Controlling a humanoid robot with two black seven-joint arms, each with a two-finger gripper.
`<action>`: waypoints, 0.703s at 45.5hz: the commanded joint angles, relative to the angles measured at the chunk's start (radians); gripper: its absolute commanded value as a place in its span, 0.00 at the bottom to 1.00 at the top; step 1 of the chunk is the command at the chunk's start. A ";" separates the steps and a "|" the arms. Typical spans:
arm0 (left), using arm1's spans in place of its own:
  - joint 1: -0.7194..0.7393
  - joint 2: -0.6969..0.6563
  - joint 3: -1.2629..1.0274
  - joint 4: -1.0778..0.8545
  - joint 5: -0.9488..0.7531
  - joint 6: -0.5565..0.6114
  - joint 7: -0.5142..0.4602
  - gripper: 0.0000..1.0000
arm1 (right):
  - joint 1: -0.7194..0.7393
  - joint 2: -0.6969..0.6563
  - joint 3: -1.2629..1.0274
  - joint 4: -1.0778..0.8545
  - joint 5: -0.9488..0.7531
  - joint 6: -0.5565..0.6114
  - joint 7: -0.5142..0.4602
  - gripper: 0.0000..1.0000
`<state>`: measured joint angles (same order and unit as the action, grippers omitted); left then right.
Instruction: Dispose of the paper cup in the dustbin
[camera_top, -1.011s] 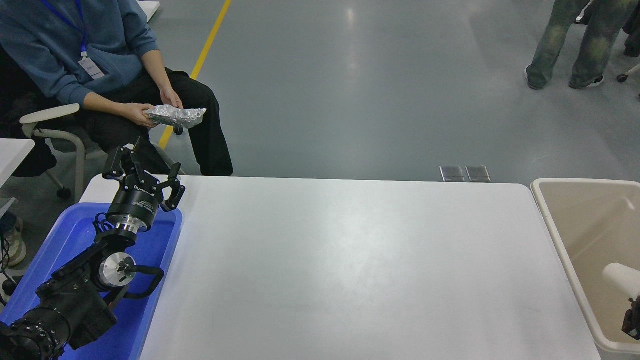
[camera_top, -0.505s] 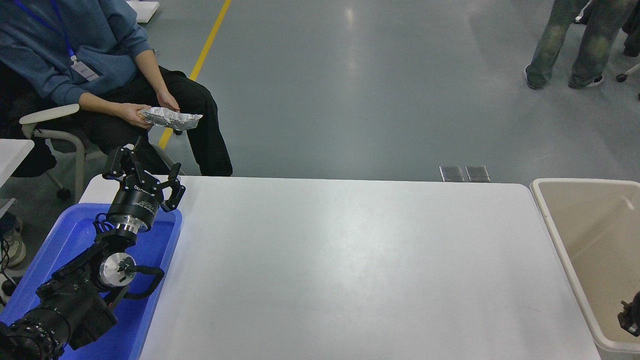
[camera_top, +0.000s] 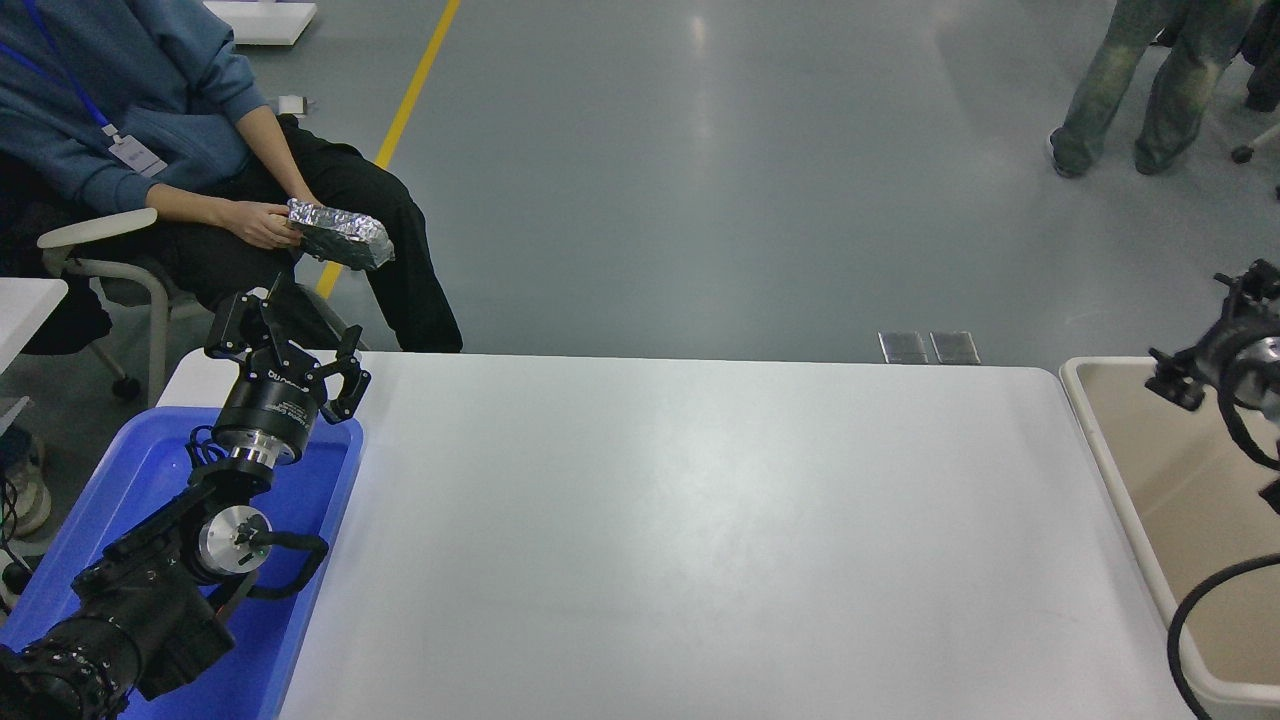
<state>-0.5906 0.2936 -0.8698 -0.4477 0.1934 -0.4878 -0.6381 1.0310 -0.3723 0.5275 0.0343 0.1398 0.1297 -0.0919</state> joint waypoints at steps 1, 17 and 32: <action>0.000 -0.001 0.000 0.000 0.000 0.000 0.000 1.00 | 0.092 0.125 0.011 0.007 0.009 0.071 0.001 1.00; 0.000 -0.001 0.000 0.000 0.000 0.002 0.000 1.00 | 0.024 0.128 0.049 0.265 0.012 0.137 0.015 1.00; 0.000 -0.001 0.000 0.000 0.000 0.000 0.000 1.00 | -0.084 0.171 0.086 0.391 0.011 0.295 0.061 1.00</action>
<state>-0.5906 0.2930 -0.8698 -0.4480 0.1930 -0.4875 -0.6381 1.0115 -0.2317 0.5898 0.3429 0.1514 0.3127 -0.0611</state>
